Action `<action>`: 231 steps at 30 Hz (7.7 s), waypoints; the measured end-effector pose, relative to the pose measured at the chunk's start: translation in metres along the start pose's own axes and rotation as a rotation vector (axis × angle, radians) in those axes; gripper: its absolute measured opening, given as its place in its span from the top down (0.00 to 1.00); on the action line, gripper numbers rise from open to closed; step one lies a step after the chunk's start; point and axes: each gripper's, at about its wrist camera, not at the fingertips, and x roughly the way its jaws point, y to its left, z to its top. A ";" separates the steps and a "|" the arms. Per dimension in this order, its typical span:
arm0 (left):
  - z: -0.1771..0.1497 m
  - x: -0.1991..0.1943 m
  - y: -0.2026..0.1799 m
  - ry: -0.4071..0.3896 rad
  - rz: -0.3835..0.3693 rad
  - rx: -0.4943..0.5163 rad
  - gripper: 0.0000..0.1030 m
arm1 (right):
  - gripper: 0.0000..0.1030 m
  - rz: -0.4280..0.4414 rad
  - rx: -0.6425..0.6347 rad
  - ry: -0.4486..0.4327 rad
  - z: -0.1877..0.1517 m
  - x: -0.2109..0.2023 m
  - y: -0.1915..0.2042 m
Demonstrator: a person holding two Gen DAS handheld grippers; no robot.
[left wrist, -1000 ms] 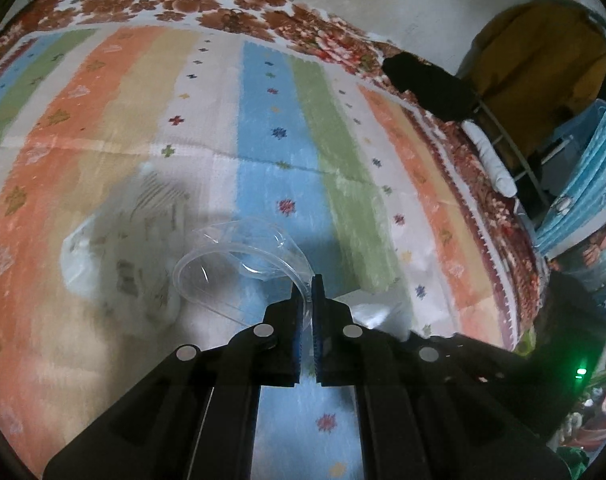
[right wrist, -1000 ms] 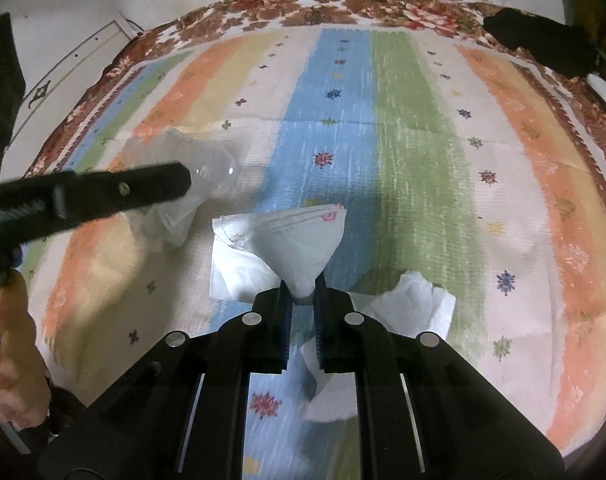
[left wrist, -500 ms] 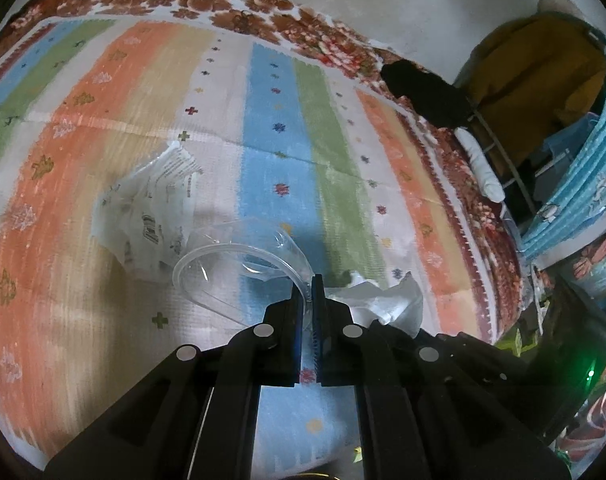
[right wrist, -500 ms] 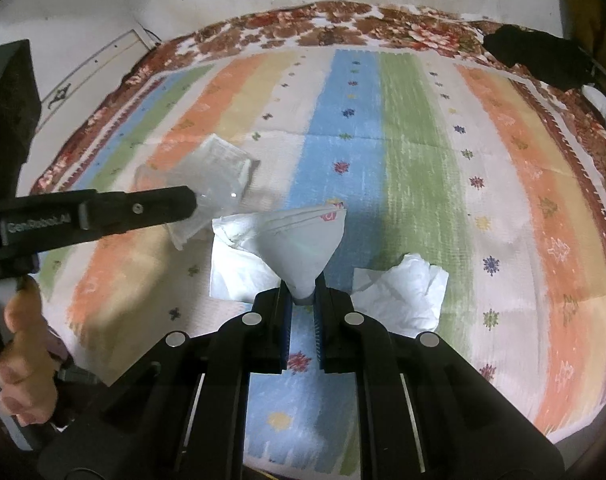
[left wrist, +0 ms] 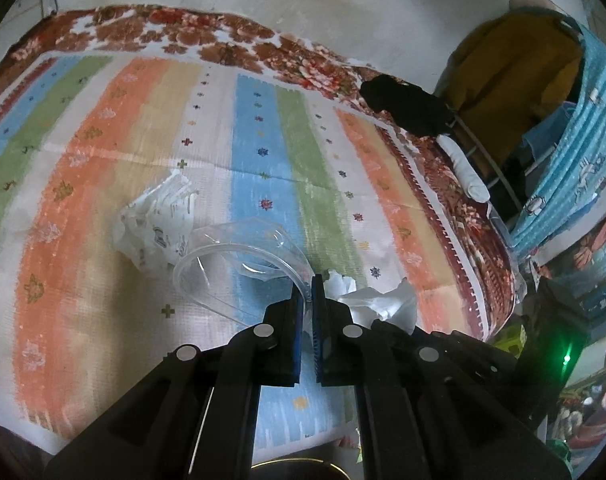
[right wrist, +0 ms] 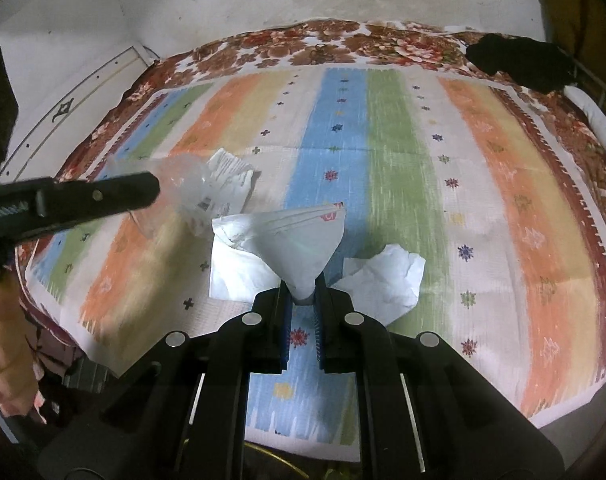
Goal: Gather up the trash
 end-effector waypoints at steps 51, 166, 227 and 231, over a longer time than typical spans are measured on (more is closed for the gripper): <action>-0.129 -0.106 -0.037 -0.012 -0.130 0.070 0.97 | 0.92 0.089 0.039 -0.057 -0.133 -0.124 0.023; 0.014 0.074 0.124 0.052 0.424 -0.060 0.06 | 0.09 -0.054 0.311 0.230 -0.024 0.086 -0.073; -0.009 0.005 0.047 0.062 0.217 -0.065 0.85 | 0.92 0.060 0.106 0.127 -0.014 0.016 -0.011; -0.018 -0.013 0.036 0.037 0.201 -0.054 0.85 | 0.92 0.079 0.071 0.104 -0.022 -0.004 -0.001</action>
